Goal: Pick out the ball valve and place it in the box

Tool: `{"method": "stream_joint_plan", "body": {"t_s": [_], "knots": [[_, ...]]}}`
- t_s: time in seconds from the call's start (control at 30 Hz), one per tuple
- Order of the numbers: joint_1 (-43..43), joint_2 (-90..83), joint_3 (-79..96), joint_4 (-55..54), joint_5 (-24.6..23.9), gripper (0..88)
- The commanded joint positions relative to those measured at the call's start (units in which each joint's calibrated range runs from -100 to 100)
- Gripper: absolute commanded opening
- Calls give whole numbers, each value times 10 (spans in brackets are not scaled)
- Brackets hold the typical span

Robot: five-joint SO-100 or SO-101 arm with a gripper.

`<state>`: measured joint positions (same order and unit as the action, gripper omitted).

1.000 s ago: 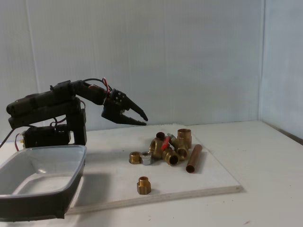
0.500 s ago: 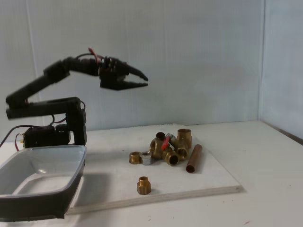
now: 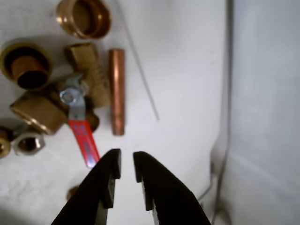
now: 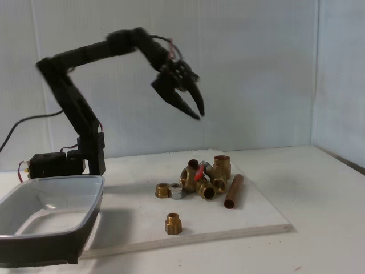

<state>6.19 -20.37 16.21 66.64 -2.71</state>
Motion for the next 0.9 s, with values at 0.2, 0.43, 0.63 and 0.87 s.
{"method": "stream_joint_plan", "body": {"t_s": [0.2, 0.43, 0.63, 0.87], "knots": [[7, 199, -230, 177, -2, 20], [9, 296, -343, 241, -4, 22], [12, 345, -376, 241, -1, 207], [11, 377, -374, 241, 0, 220]]}}
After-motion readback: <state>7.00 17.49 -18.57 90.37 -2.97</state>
